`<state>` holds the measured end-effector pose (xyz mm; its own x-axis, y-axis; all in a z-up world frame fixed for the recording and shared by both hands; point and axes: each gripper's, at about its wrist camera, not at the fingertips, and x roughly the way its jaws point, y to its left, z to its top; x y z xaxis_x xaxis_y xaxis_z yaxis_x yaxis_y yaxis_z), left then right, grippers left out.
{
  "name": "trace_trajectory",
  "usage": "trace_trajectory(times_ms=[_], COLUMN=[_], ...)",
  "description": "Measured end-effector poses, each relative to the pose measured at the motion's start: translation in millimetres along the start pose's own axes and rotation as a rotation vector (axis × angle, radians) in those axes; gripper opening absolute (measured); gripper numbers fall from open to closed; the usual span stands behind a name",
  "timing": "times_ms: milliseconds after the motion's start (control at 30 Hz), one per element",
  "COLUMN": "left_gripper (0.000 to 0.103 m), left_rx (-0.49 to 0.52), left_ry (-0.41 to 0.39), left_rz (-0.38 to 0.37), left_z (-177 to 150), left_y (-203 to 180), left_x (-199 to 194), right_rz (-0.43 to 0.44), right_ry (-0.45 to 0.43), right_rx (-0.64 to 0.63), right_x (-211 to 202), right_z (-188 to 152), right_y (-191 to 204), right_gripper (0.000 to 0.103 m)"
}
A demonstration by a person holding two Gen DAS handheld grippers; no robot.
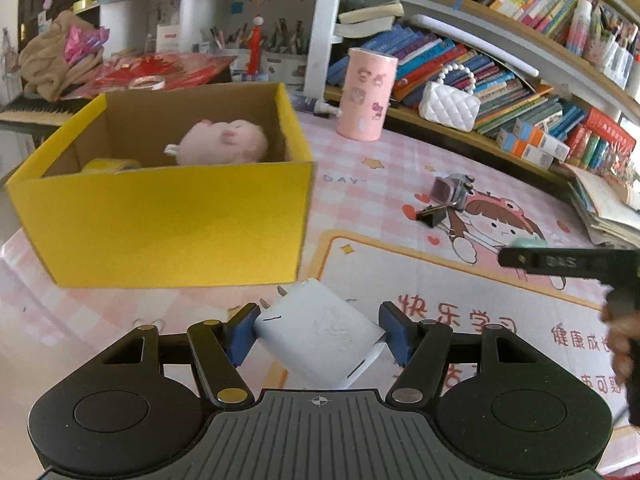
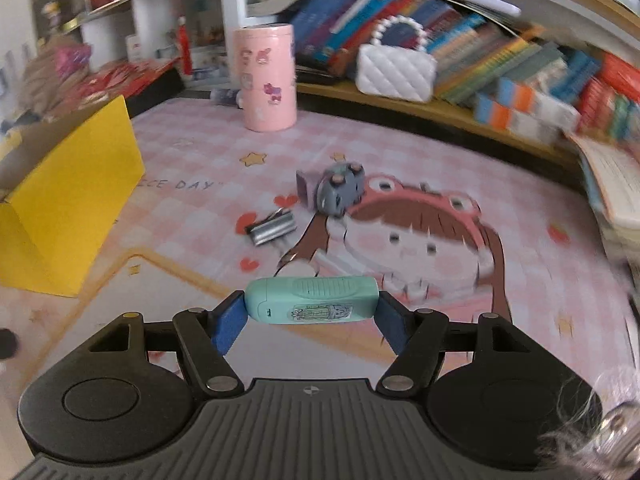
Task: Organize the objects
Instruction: 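Lift the white charger with the left tool while the right tool grasps the mint-green case, then carry the charger with the left tool while the right tool carries the mint-green case to the box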
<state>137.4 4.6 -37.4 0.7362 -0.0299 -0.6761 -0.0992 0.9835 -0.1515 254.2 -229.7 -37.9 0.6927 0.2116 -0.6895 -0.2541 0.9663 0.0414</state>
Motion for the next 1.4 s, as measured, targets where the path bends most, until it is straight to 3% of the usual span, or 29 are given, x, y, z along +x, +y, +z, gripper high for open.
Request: trace_trajectory(times_ms=[200, 433, 633, 933, 1400], left_gripper=[0.065, 0.065, 0.065, 0.065, 0.065], left_rx=[-0.038, -0.066, -0.081, -0.059, -0.042], left_ry=[-0.022, -0.05, -0.076, -0.116, -0.157], left_rz=[-0.012, 0.008, 0.025, 0.032, 0.015], left_z=[-6.5, -15.0, -22.1, -30.2, -34.5], left_y=[31.9, 70.8, 100.9, 129.2, 156.1], left_x=[-20.1, -46.6, -69.2, -94.7, -115.0], right_rz=[0.061, 0.137, 0.182, 0.194, 0.182], right_ry=[0.01, 0.005, -0.017, -0.024, -0.044], right_rx=[0.084, -0.091, -0.153, -0.16, -0.161], right_x=[-47.7, -75.2, -88.9, -102.0, -112.5], right_z=[-19.9, -41.2, -49.5, -60.0, -66.2], right_y=[51.2, 135.1, 177.3, 218.2, 250.9], right_gripper=[0.067, 0.067, 0.067, 0.067, 0.067])
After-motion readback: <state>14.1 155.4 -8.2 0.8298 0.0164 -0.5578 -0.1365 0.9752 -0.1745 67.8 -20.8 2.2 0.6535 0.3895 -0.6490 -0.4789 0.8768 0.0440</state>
